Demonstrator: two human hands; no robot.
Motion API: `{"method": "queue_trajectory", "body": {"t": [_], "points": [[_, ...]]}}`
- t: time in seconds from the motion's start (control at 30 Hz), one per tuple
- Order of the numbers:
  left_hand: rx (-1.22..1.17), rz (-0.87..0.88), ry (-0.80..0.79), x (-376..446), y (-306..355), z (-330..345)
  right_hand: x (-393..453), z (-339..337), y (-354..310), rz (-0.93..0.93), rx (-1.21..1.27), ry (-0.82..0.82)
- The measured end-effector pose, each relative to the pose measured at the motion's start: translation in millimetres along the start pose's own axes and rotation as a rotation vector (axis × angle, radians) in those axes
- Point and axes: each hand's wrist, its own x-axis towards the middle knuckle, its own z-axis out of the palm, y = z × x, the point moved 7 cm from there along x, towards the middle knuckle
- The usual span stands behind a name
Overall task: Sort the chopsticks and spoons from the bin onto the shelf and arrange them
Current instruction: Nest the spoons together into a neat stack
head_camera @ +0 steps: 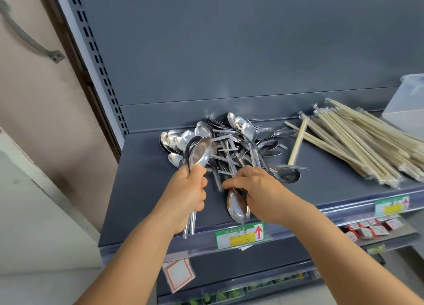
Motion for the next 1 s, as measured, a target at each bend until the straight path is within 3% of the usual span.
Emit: {"method": "queue_trajectory", "body": {"t": [0.2, 0.33, 0.5, 0.73, 0.83, 1.0], "points": [[-0.040, -0.020, 0.037, -3, -4, -16, 16, -1, -19, -0.167, -0.061, 0.079], [-0.071, -0.024, 0.072, -4, -5, -25, 19, 0, -26, -0.332, -0.081, 0.239], [-0.106, -0.026, 0.093, -5, -4, -31, 23, -14, -27, -0.359, 0.221, 0.408], [-0.132, 0.011, 0.110, -3, 5, -30, 31, -44, -21, -0.018, 0.853, 0.569], [-0.126, 0.023, 0.101, 0, 10, -28, 40, -51, -17, 0.112, 0.918, 0.590], [-0.112, 0.038, 0.083, 6, 18, -18, 58, -30, -28, 0.206, 1.053, 0.331]]}}
